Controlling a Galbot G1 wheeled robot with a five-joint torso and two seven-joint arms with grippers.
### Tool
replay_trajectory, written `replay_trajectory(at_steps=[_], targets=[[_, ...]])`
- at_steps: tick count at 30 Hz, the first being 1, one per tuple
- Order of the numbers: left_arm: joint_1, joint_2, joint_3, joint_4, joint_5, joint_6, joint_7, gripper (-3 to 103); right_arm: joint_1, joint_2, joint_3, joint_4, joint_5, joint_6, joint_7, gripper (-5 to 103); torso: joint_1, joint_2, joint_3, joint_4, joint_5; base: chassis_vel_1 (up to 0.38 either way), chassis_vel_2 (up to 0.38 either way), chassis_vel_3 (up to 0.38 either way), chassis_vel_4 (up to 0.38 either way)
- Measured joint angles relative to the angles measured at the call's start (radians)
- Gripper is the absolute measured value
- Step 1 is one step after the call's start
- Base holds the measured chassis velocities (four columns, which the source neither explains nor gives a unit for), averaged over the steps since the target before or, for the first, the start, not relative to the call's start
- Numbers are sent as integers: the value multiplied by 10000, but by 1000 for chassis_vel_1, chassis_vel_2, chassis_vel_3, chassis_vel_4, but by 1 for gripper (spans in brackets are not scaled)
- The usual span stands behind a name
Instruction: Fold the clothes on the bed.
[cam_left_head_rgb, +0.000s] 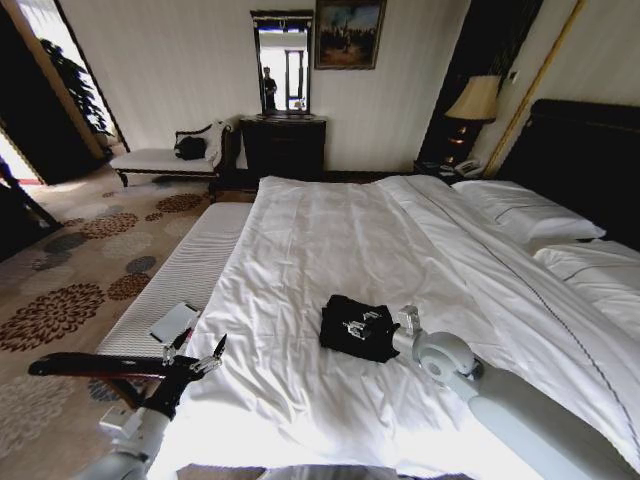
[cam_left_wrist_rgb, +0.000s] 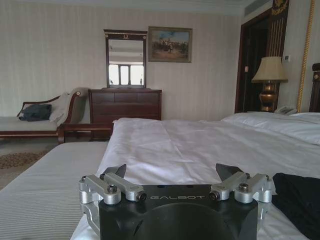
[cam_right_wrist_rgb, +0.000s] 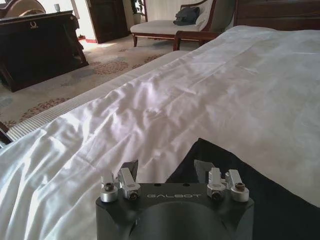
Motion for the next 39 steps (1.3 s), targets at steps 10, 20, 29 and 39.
replay_trajectory(at_steps=[10,20,29,39], targets=[[0,2,1,1,0,0,5,100,176,1296,542,-2254,-1658,3057,372,96,0,0,1,1,3,0,0,0,0],[-1,1,0,1,0,-1,-1,100,1269,3471,-1174,-5871,-4369,5205,71,100,0,0,2,7,0,0,0,0,0],[-1,1,0,1,0,-1,0,100,1035,3668,-1778,-6431,-5017,5486,-42,100,0,1,1,-1,-1,0,0,0,0],[-1,1,0,1,1,0,-3,100,485,2947,-420,-4274,-4377,5172,578,100,1,0,2,5,2,0,0,0,0]])
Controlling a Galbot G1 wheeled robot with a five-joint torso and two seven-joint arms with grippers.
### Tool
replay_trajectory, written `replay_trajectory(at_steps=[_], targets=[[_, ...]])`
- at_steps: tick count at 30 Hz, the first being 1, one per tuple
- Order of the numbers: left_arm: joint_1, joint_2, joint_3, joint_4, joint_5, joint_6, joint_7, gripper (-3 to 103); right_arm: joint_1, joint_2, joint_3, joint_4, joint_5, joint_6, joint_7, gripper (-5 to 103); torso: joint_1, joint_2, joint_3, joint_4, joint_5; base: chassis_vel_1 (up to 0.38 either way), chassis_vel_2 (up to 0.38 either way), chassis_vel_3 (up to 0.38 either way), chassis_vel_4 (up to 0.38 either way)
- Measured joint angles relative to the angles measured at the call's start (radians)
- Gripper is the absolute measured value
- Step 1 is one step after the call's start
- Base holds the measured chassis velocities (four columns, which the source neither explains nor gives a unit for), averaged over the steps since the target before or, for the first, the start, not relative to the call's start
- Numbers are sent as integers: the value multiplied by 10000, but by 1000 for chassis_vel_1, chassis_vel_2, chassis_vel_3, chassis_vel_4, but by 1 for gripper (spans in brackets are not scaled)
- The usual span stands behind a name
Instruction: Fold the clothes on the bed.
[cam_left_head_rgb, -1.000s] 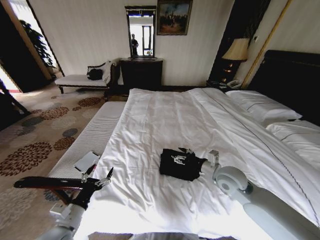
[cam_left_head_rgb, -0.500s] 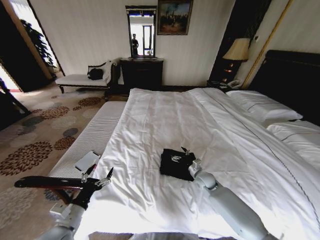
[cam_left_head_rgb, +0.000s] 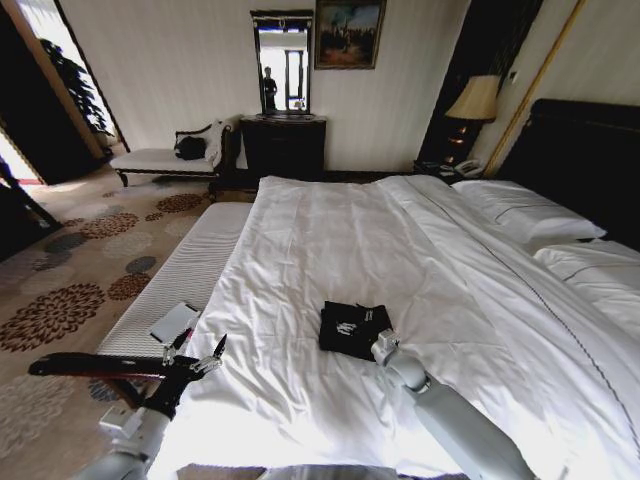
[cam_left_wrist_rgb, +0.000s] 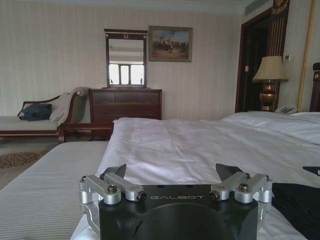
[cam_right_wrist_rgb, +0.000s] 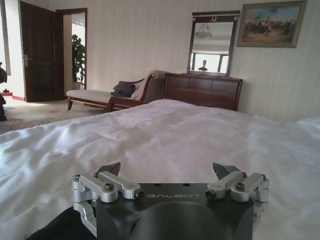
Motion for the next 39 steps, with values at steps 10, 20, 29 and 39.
replay_trajectory(at_steps=[10,20,29,39], targets=[[0,0,1,-1,0,2,2,100,-3173,-345,4119,1453,-1268,446,-57,100,0,1,-1,-12,-1,0,0,0,0],[0,1,0,-2,-1,2,-2,100,-6063,979,7286,2319,-1214,1287,-39,100,-1,1,-2,-3,0,0,0,0,0],[0,1,0,-1,0,1,0,100,-7186,2498,7626,2993,-1397,1811,-313,100,-2,1,-2,-1,-3,0,0,0,0],[0,0,0,-1,0,1,0,100,-7361,2845,7601,3191,-1504,2019,-507,100,-2,1,-1,-3,-3,0,0,0,0]])
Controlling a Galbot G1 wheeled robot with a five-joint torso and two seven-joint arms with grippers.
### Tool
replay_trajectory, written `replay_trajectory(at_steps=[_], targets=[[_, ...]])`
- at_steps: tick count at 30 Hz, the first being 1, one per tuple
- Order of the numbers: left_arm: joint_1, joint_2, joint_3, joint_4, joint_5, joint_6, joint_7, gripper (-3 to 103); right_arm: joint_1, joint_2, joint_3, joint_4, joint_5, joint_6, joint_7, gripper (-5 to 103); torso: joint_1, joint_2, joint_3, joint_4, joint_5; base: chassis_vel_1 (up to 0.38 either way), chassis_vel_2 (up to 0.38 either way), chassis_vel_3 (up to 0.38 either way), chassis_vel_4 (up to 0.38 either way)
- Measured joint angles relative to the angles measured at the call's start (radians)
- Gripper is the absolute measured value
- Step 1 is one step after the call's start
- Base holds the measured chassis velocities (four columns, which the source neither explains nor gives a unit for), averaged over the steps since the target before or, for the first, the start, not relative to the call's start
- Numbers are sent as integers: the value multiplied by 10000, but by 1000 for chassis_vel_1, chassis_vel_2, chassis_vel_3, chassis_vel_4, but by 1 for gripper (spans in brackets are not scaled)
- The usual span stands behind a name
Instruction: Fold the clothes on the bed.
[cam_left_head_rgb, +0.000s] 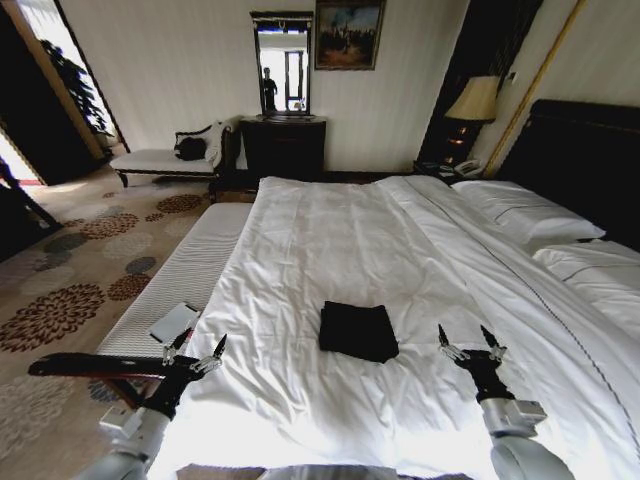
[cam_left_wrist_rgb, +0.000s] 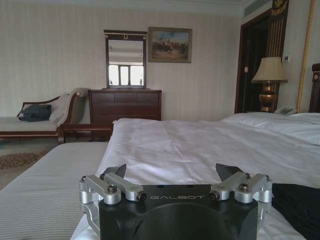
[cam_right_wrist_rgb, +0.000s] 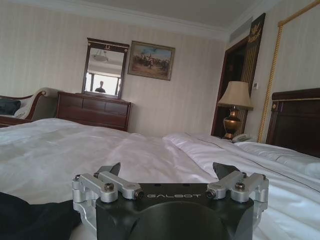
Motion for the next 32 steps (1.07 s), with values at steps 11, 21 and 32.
replay_trajectory(at_steps=[11,21,32], targets=[[0,0,0,0,0,0,0,100,27,-18,-34,-1,-2,0,-4,100,0,0,0,0,2,0,0,0,0],[0,0,0,0,0,0,0,100,40,-32,-46,-15,0,-7,-5,100,0,-1,0,0,2,0,0,0,0],[0,0,0,0,0,0,0,100,48,-38,-56,-21,5,-15,-1,100,1,-1,1,0,2,0,0,0,0]])
